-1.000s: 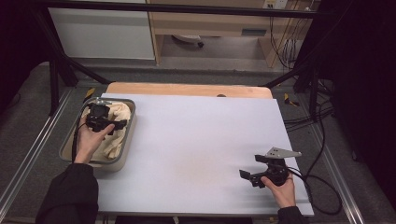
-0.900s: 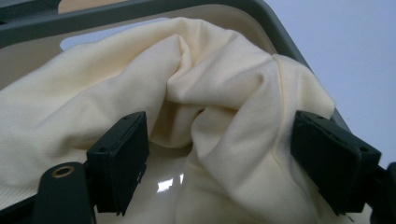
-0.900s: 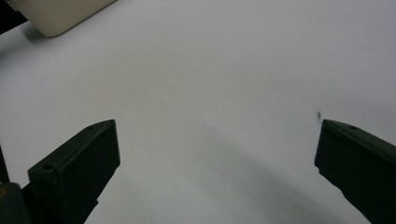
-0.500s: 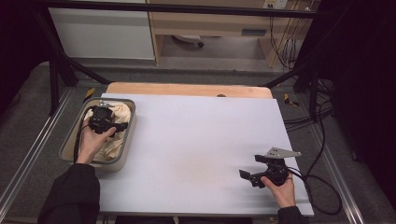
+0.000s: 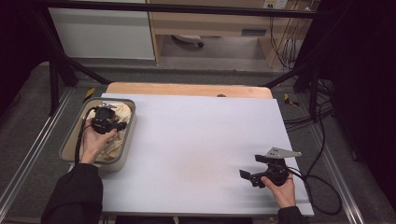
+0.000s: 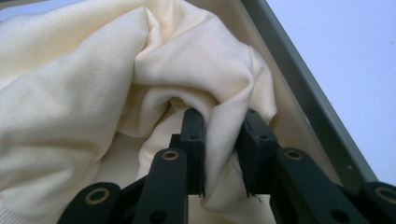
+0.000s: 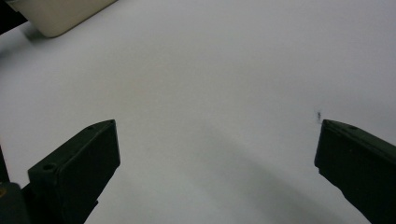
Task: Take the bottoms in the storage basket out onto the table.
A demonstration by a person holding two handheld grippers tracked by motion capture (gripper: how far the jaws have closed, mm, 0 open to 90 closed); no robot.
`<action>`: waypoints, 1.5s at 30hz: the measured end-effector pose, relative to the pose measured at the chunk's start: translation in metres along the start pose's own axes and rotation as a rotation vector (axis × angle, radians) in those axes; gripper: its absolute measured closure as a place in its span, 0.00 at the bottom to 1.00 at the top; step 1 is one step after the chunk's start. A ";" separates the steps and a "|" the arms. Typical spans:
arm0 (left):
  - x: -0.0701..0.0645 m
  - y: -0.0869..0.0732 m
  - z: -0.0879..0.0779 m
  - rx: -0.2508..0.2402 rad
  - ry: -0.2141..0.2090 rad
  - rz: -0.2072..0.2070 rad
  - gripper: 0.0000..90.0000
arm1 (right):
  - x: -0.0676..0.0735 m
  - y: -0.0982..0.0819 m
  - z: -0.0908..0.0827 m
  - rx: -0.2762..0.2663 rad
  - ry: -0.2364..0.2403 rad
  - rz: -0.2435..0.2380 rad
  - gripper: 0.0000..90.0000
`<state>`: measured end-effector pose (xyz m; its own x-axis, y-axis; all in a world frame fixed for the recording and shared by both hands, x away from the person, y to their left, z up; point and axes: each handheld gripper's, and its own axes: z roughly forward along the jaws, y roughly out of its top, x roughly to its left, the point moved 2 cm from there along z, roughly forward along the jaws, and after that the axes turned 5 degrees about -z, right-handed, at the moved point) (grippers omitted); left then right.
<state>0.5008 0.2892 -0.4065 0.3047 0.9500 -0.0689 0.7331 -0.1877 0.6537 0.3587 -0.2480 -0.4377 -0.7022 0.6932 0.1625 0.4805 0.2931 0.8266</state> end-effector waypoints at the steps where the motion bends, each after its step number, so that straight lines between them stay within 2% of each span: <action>1: 0.000 0.000 -0.001 0.000 0.000 -0.002 0.82 | 0.000 0.000 0.000 0.000 0.000 0.000 0.01; 8: 0.003 -0.002 -0.007 -0.035 -0.013 -0.013 0.87 | 0.000 0.000 0.000 0.002 0.000 0.001 0.01; 23: 0.004 -0.002 -0.028 -0.123 0.008 0.009 0.88 | 0.000 0.000 0.000 0.001 -0.002 0.002 0.01; 45: 0.011 -0.005 -0.053 -0.219 0.010 -0.010 0.88 | 0.000 0.000 0.001 0.005 -0.002 0.004 0.01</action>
<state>0.4685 0.3142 -0.3709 0.2910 0.9542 -0.0699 0.5860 -0.1200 0.8014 0.3589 -0.2473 -0.4382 -0.6992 0.6956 0.1651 0.4862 0.2933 0.8232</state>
